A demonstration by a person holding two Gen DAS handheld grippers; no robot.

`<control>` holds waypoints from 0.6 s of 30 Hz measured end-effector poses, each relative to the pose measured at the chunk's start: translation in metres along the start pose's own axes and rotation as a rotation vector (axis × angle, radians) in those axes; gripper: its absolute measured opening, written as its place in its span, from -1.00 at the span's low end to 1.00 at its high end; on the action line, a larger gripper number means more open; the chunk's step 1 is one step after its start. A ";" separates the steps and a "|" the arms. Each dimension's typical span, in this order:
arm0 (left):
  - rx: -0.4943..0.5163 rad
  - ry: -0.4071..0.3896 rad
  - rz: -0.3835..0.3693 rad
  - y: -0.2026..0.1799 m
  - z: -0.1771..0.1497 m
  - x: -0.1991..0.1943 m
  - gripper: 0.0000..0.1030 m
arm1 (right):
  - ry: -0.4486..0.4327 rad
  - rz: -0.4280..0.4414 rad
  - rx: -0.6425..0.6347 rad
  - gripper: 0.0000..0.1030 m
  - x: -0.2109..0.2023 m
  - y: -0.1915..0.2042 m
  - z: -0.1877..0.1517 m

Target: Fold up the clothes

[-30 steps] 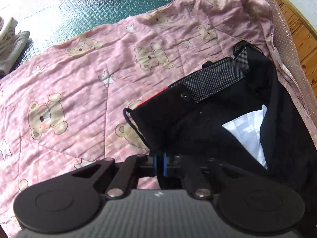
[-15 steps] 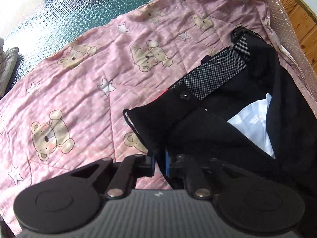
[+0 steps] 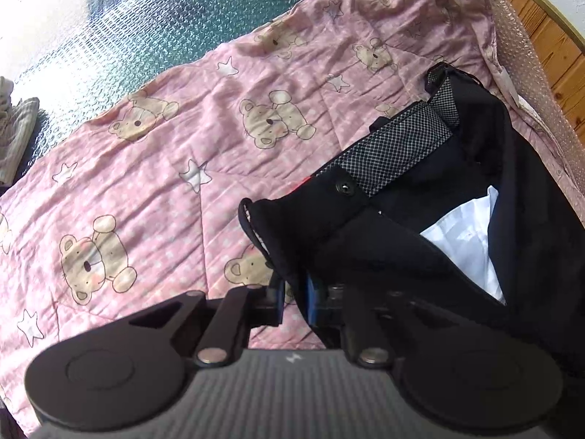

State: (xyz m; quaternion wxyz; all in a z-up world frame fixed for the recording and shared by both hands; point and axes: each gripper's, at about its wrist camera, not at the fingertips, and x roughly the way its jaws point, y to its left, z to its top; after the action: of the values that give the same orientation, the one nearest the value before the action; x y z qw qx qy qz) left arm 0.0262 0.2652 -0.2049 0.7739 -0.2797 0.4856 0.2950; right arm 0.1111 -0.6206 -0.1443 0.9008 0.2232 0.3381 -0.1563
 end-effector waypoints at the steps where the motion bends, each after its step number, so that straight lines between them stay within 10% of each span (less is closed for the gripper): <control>1: 0.005 0.004 0.009 -0.002 -0.002 0.002 -0.76 | 0.058 -0.024 -0.001 -0.96 0.018 -0.003 0.003; 6: -0.014 0.003 0.004 0.003 -0.011 0.003 -0.72 | 0.053 0.050 0.230 0.01 0.022 -0.044 -0.011; 18: 0.002 -0.021 0.030 -0.007 -0.016 0.004 -0.60 | 0.016 0.111 0.406 0.03 0.011 -0.053 -0.113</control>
State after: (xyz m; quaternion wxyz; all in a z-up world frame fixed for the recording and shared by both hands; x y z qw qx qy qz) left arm 0.0232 0.2499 -0.2138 0.7748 -0.2682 0.4818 0.3091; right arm 0.0350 -0.6094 -0.2430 0.8418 0.4198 0.2939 -0.1694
